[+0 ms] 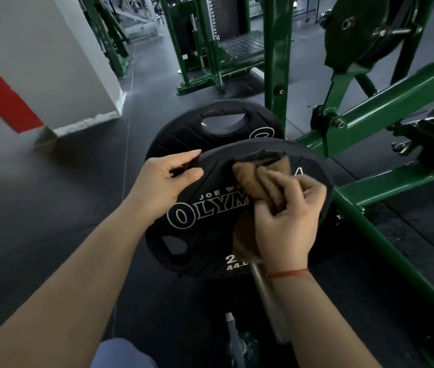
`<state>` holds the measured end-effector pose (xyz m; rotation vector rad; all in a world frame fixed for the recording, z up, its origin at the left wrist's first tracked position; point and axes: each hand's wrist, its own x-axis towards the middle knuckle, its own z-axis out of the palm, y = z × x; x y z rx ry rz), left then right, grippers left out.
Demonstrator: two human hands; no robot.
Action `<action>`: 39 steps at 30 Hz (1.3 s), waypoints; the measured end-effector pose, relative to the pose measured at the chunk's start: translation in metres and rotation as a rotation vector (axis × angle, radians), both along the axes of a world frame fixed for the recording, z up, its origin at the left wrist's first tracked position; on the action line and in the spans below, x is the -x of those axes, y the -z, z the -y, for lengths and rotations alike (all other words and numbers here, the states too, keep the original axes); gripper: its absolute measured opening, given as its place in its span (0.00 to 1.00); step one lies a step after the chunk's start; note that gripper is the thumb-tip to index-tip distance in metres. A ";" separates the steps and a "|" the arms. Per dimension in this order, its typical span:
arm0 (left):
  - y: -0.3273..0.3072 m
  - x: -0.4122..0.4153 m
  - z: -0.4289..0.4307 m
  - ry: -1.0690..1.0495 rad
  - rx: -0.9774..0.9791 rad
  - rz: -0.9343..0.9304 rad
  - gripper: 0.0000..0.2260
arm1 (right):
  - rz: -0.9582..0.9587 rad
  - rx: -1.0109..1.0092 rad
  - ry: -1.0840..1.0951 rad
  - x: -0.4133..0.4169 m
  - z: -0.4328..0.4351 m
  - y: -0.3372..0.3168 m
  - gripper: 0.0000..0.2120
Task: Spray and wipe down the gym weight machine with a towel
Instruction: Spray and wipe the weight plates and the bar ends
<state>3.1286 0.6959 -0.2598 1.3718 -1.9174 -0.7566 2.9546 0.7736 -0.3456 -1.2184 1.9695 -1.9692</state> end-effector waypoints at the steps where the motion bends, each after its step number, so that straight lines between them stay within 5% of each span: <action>1: -0.001 0.002 0.001 0.001 0.008 0.013 0.20 | 0.012 0.037 0.023 0.003 0.003 -0.002 0.21; 6: -0.008 0.013 0.006 0.038 0.045 0.142 0.20 | 0.098 -0.092 0.013 0.006 0.019 -0.001 0.18; 14: -0.017 0.040 0.015 0.087 0.124 0.364 0.20 | -0.082 -0.379 -0.256 -0.010 0.004 0.008 0.13; 17: -0.022 0.057 0.020 0.103 0.140 0.452 0.20 | 0.100 -0.379 -0.277 0.011 0.006 -0.004 0.15; 20: -0.028 0.065 0.024 0.162 0.128 0.496 0.22 | 0.477 -0.130 -0.081 0.021 0.004 -0.015 0.18; 24: -0.034 0.047 0.019 0.120 0.077 0.438 0.24 | 0.623 0.002 0.053 0.020 0.017 -0.020 0.18; 27: -0.024 0.015 0.011 0.079 0.023 0.491 0.25 | 0.534 -0.046 0.046 0.006 0.029 -0.015 0.24; 31: -0.009 -0.004 0.007 0.119 -0.039 0.310 0.21 | 0.345 -0.095 0.001 -0.035 0.023 0.001 0.31; 36: 0.001 -0.001 0.004 0.104 0.013 0.246 0.19 | 0.261 -0.147 -0.146 -0.052 0.004 0.016 0.23; 39: 0.003 0.004 0.003 0.084 0.019 0.217 0.19 | 0.338 0.014 -0.088 -0.033 0.003 0.008 0.23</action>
